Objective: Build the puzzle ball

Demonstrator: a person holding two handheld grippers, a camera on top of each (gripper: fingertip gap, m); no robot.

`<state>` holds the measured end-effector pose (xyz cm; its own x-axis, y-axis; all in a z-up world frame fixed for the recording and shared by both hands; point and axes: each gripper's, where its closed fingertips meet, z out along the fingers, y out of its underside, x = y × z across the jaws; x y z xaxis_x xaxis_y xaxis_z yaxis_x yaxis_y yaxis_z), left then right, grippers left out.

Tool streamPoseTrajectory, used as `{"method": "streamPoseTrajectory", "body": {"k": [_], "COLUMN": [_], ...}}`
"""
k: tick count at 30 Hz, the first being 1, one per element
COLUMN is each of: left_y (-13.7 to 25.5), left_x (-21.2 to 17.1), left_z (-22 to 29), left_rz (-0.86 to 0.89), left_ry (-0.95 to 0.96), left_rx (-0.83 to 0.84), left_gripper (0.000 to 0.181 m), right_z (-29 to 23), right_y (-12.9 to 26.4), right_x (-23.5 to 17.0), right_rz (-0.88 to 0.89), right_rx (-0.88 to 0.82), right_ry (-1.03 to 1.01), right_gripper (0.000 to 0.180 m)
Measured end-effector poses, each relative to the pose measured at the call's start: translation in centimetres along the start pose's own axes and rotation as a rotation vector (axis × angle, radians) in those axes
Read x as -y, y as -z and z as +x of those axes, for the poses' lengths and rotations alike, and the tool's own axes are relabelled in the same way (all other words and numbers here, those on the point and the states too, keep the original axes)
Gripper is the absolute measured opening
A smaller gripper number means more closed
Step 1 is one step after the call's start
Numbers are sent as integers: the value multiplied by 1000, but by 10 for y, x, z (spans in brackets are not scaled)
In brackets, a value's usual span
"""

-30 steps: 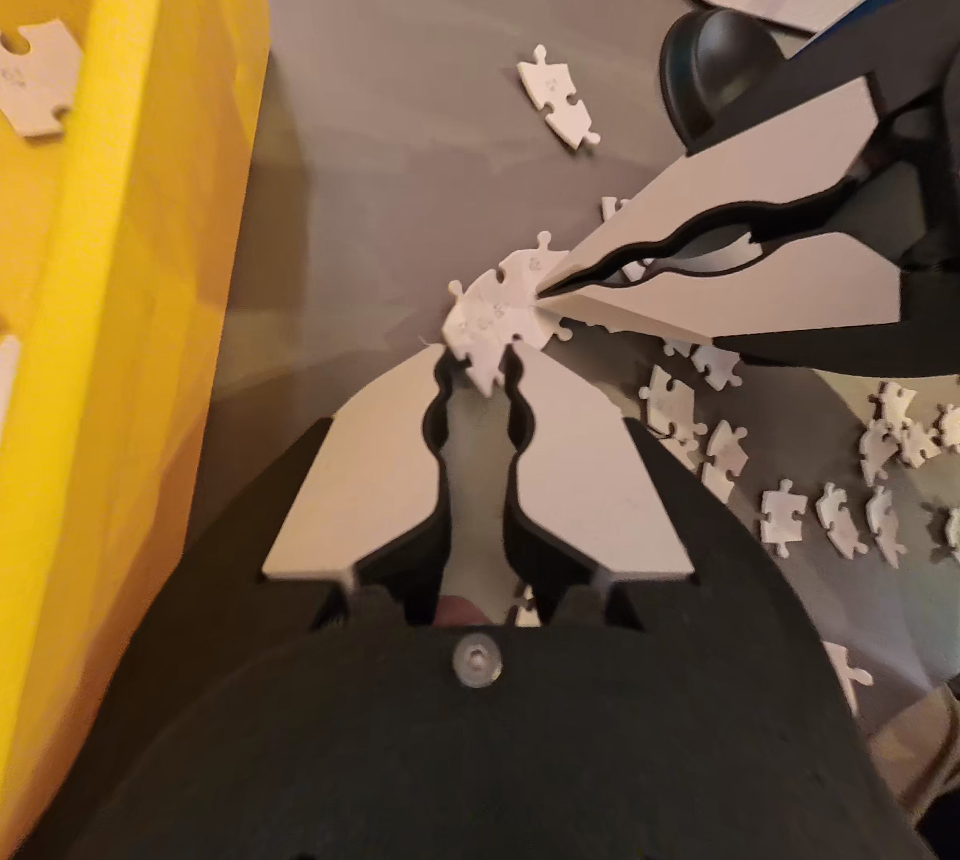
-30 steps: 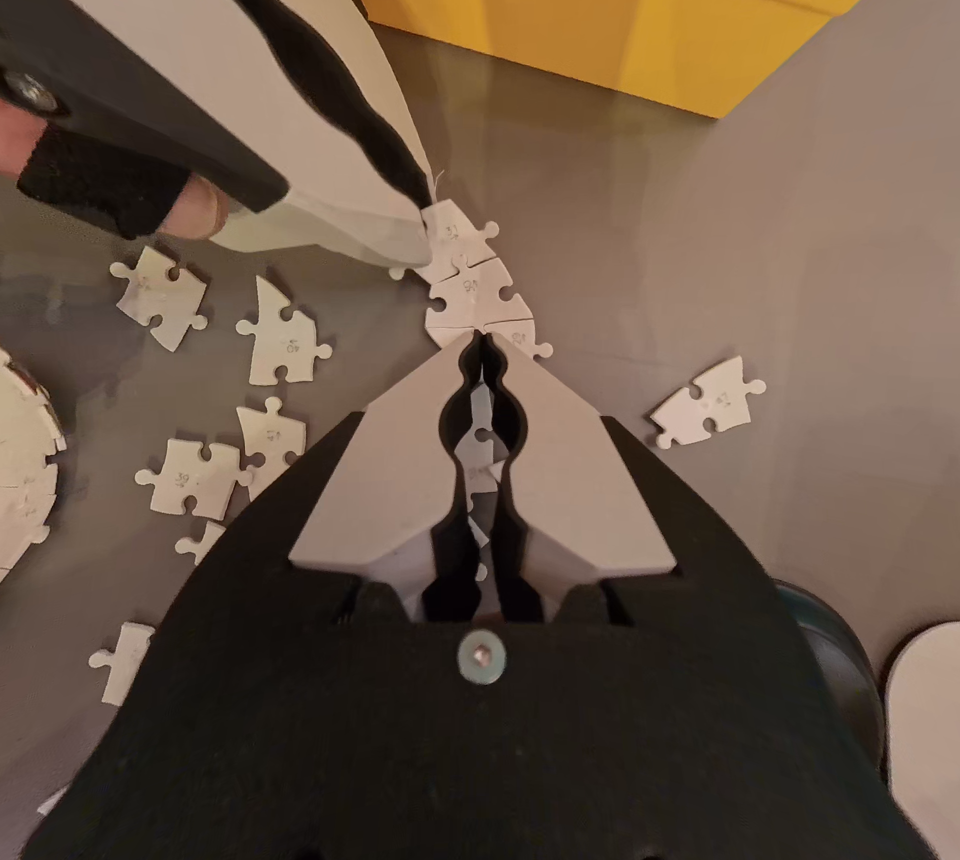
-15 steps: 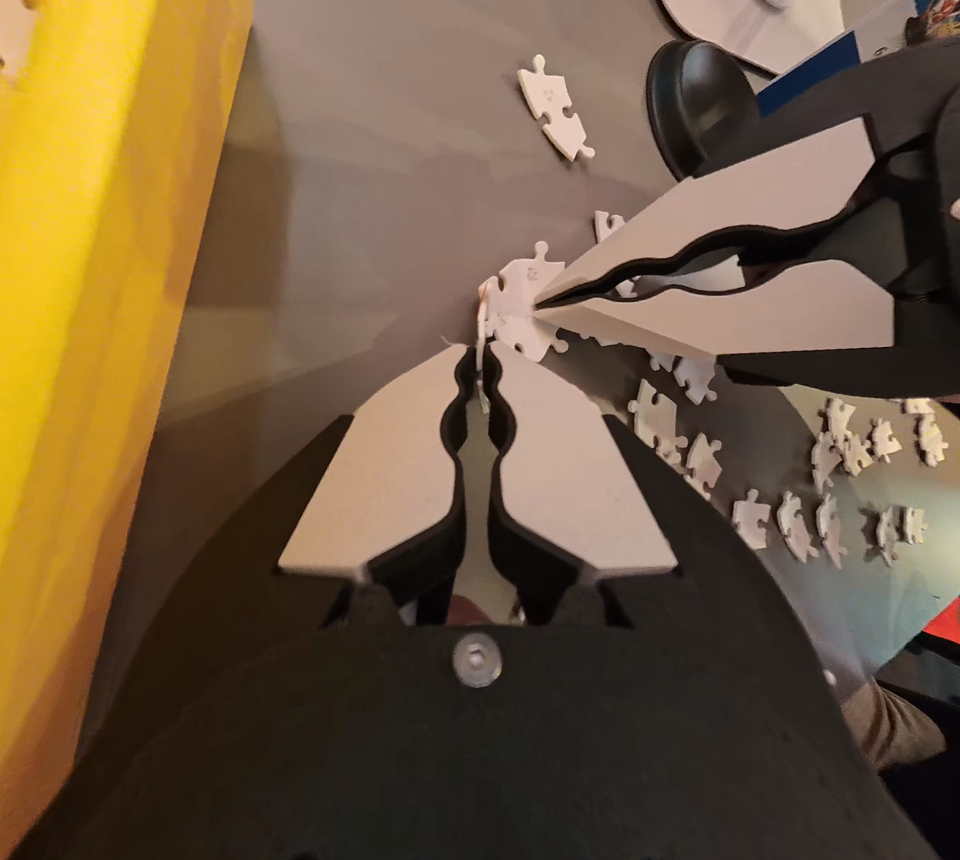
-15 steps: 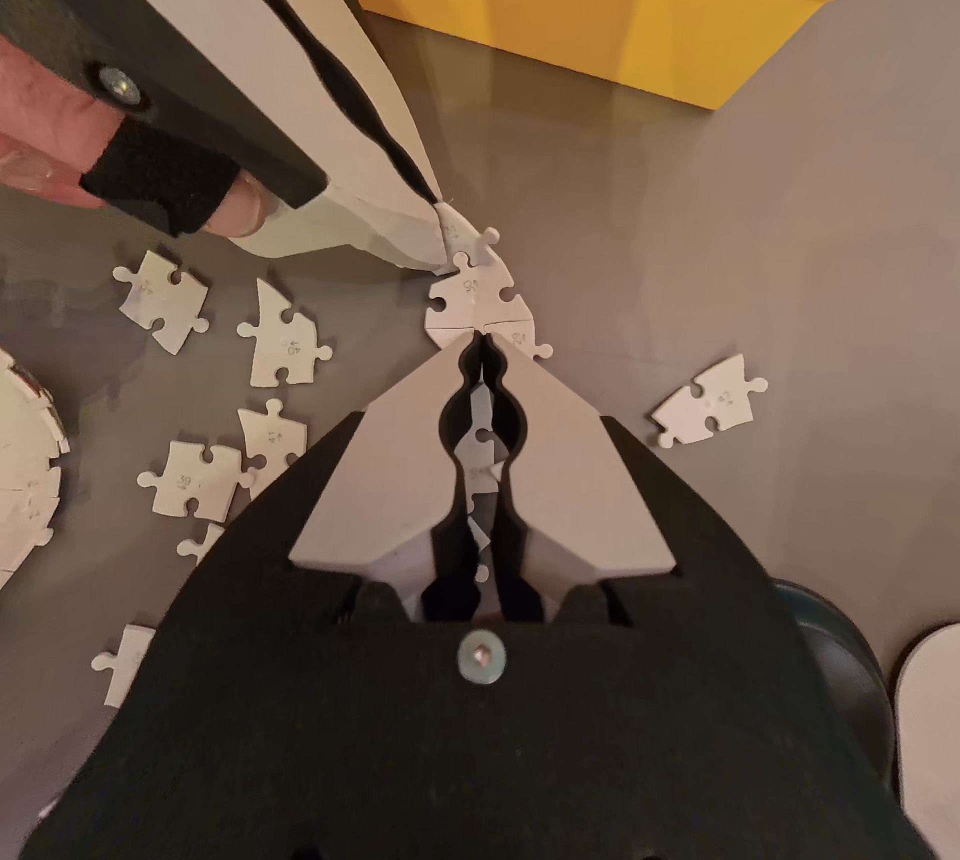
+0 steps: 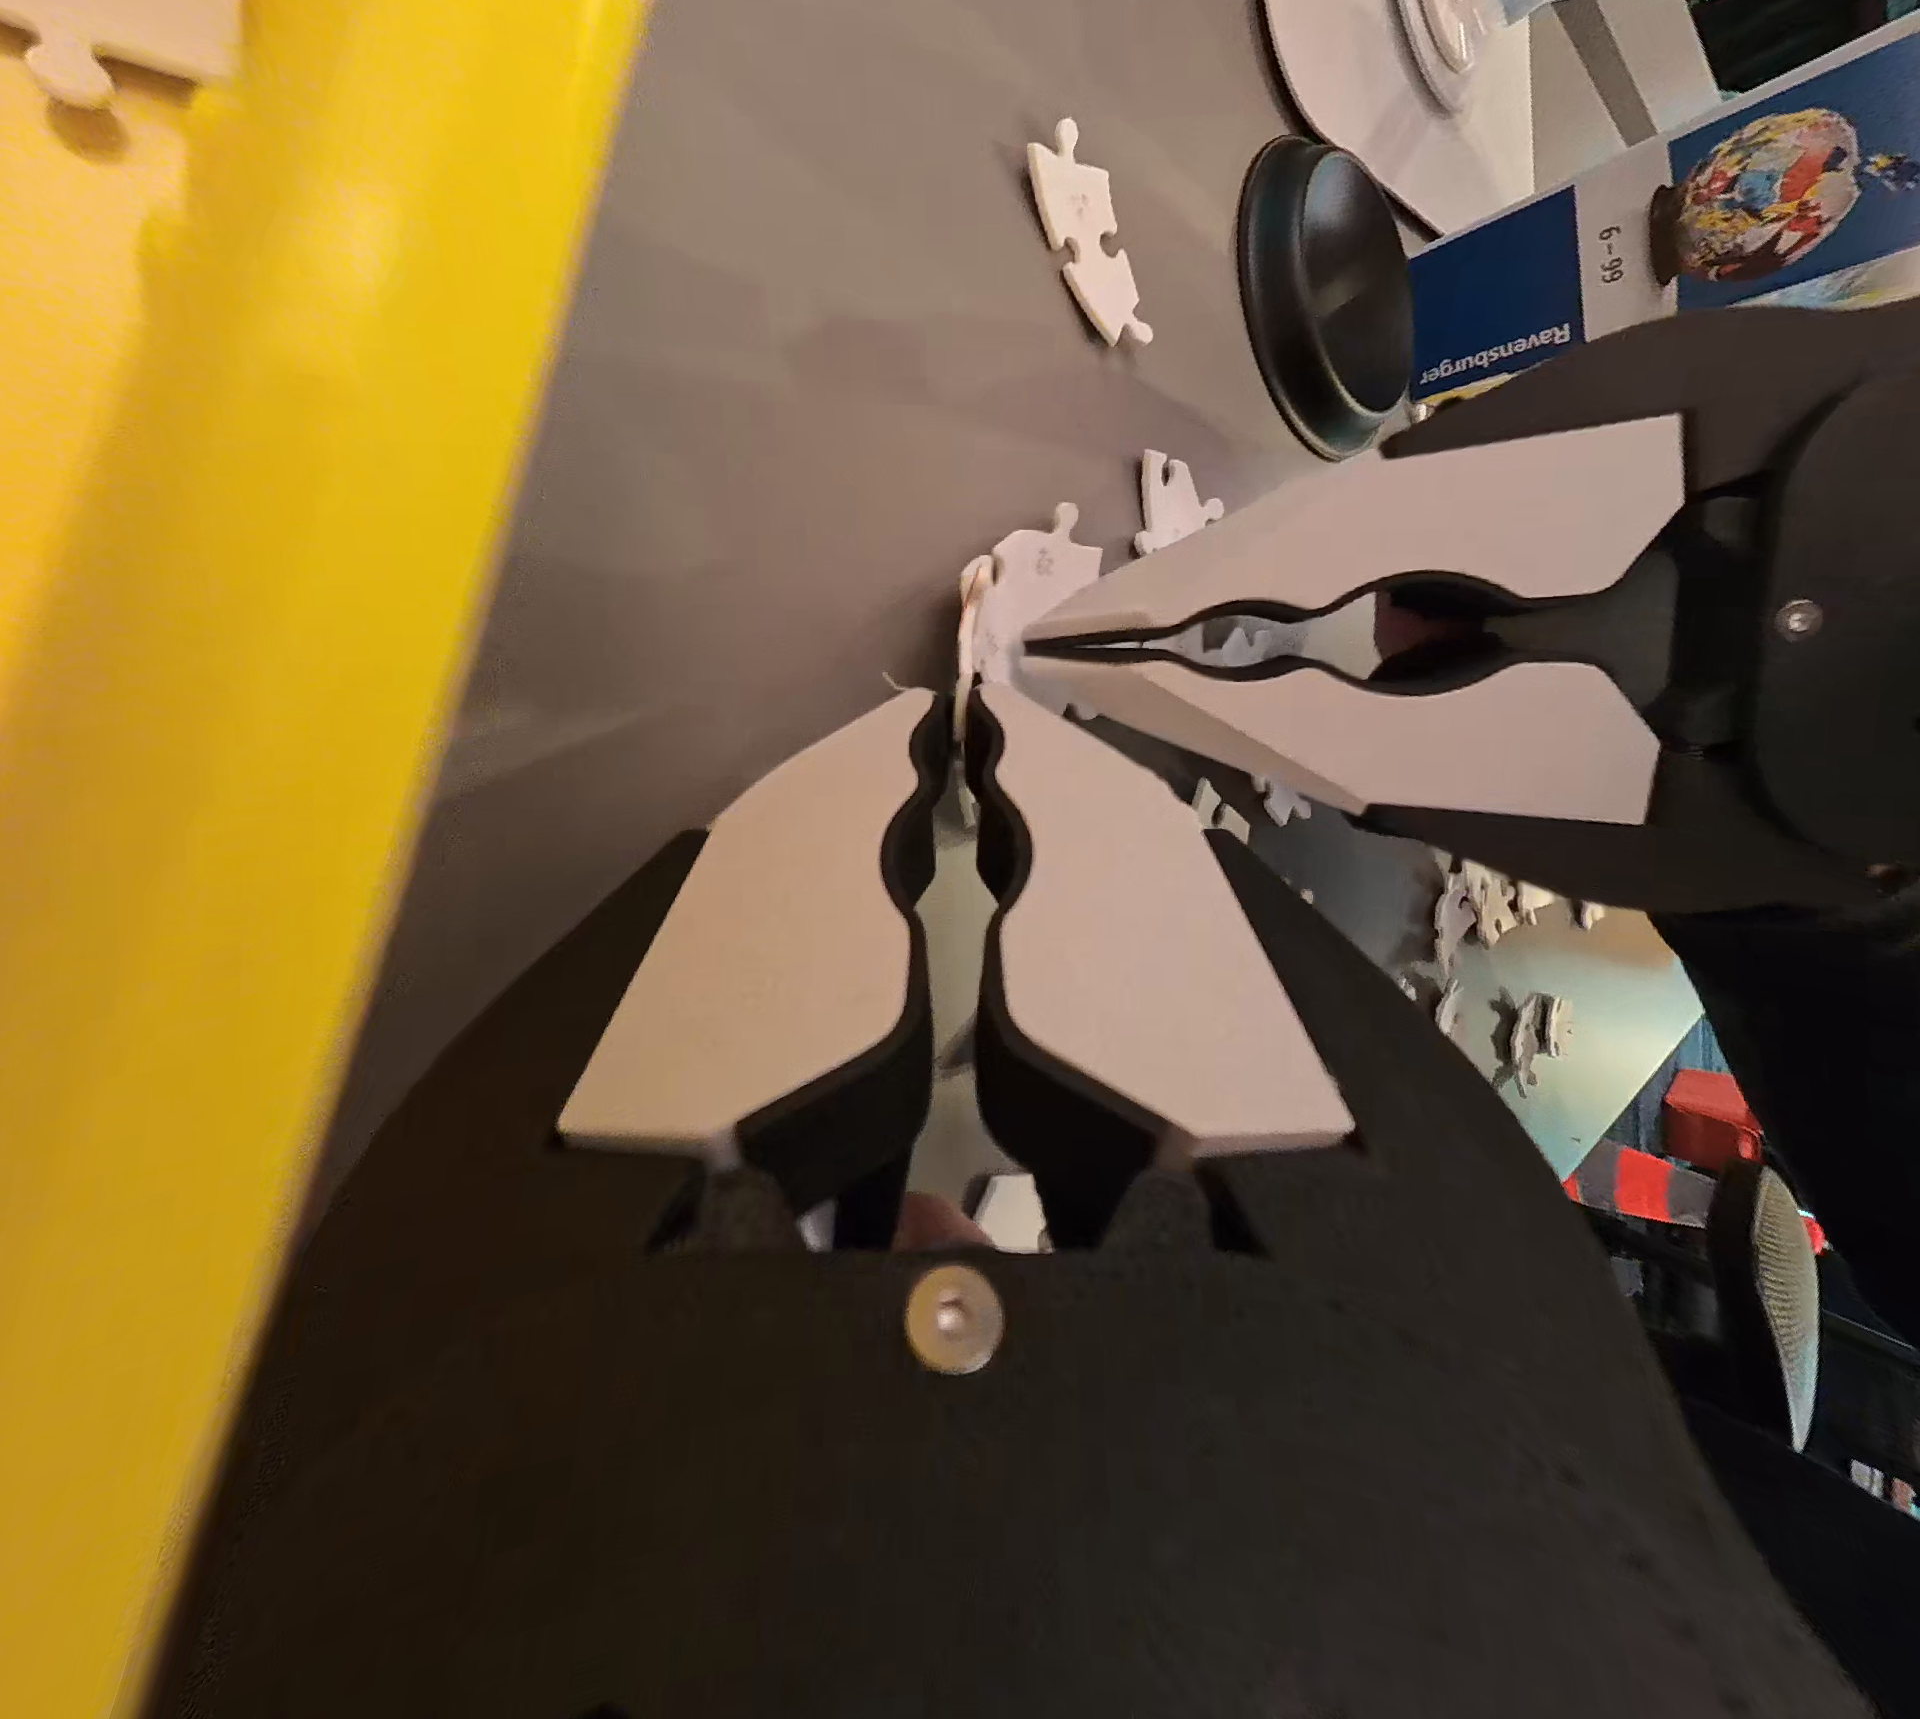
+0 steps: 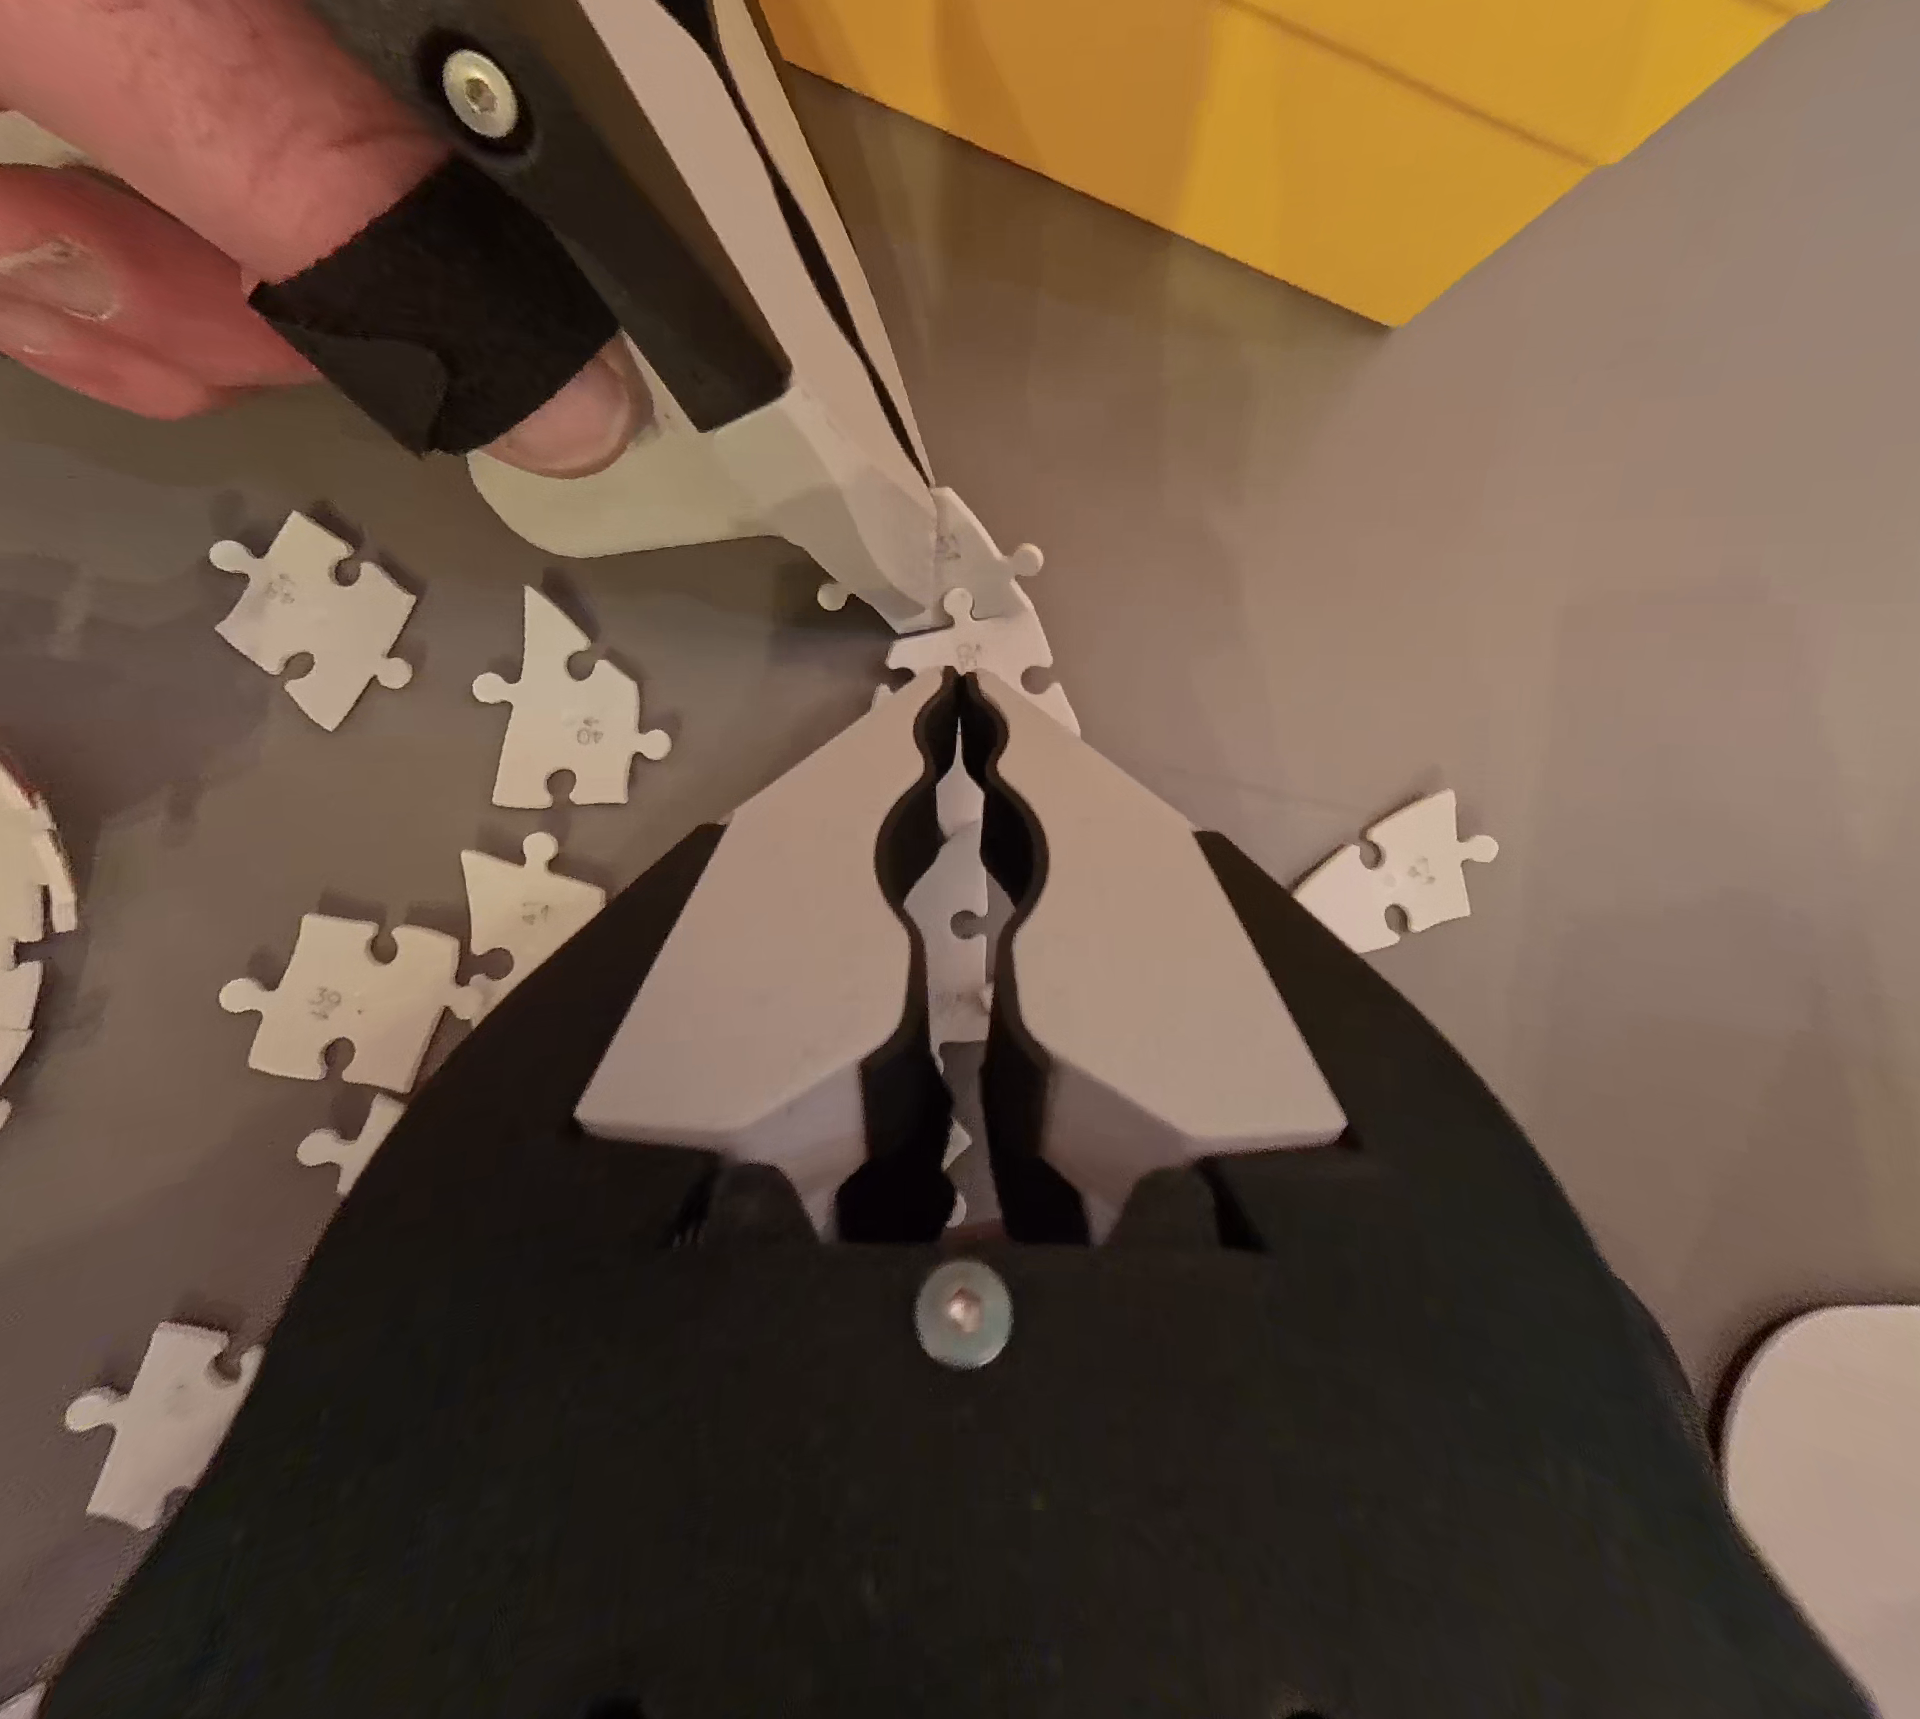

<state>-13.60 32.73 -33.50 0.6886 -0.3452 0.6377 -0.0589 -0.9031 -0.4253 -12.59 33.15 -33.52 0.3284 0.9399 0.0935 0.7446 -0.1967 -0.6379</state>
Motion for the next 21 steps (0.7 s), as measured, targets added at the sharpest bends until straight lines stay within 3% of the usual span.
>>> {"method": "streamPoseTrajectory", "body": {"k": [12, 21], "left_y": [1, 0], "left_x": [4, 5], "left_z": [-5, -5], "left_rz": [-3, 7], "left_ry": [-53, -18], "left_rx": [76, 54], "left_gripper": [12, 3], "right_z": [0, 3], "right_y": [-4, -5], "right_x": [-2, 1], "right_rz": [-8, 2], "right_rx": [-11, -7], "right_ry": [16, -10], "right_gripper": [0, 0]}}
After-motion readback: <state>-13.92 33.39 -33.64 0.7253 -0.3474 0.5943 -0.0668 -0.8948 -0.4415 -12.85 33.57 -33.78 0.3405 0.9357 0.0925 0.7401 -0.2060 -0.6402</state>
